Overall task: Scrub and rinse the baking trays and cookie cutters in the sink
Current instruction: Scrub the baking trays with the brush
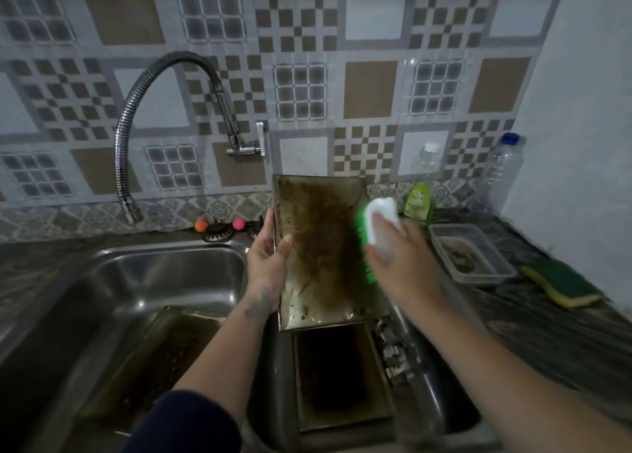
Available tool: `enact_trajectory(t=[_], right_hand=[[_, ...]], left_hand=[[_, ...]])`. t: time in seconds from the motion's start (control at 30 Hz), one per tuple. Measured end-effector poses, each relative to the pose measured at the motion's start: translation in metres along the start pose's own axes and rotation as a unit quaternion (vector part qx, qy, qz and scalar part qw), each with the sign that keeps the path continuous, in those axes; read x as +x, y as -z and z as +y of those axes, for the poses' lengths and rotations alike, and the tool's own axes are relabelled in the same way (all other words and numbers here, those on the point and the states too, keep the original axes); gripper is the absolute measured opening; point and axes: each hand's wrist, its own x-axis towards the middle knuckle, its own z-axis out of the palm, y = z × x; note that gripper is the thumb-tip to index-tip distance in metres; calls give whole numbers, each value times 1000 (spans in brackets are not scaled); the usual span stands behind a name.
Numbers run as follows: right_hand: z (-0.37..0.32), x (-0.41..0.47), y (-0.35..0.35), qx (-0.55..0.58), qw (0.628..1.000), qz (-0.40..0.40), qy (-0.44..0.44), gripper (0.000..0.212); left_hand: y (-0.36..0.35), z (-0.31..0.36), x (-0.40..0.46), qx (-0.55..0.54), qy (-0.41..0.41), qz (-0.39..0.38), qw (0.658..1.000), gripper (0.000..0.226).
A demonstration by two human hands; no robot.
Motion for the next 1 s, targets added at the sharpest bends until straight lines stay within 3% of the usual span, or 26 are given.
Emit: enact_trajectory(t=[0.07, 0.17, 0.27, 0.37, 0.43, 0.53, 0.63, 0.73, 0.83, 0.9, 1.0], right_hand=[[-21, -27, -8, -12, 996, -38, 81, 53], [-35, -43, -22, -16, 983, -10, 181, 50], [-36, 16, -17, -15, 991, 18, 135, 49], [-37, 78, -9, 1, 996, -19, 89, 50], [-38, 69, -10, 4, 991, -56, 118, 52], [-31, -12, -19, 19, 981, -83, 173, 52], [-11, -44, -23, 43, 977, -52, 202, 51], [-1, 29, -17, 28, 993, -1, 113, 52], [0, 99, -9, 56, 998, -10, 28, 51], [-3, 99, -13, 58, 998, -24, 28, 51], [3, 27, -27, 48, 996, -55, 55, 54]], left_hand=[[-13, -4, 3, -24, 3, 40, 999, 58], [-32, -7, 2, -49, 10, 68, 996, 57], [-49, -10, -13, -67, 10, 37, 997, 57], [-61, -8, -16, -77, 18, 34, 996, 56], [-58, -5, -6, -62, 16, 84, 994, 56], [-44, -2, 5, -38, 8, 156, 987, 56], [-41, -5, 0, -35, 4, 153, 988, 55], [-53, -10, -8, -41, 11, 91, 995, 55], [-62, -9, -6, -32, 4, 72, 997, 56], [-59, -3, -4, -39, -5, 89, 995, 57], [-40, 9, -1, -47, -16, 155, 987, 56]])
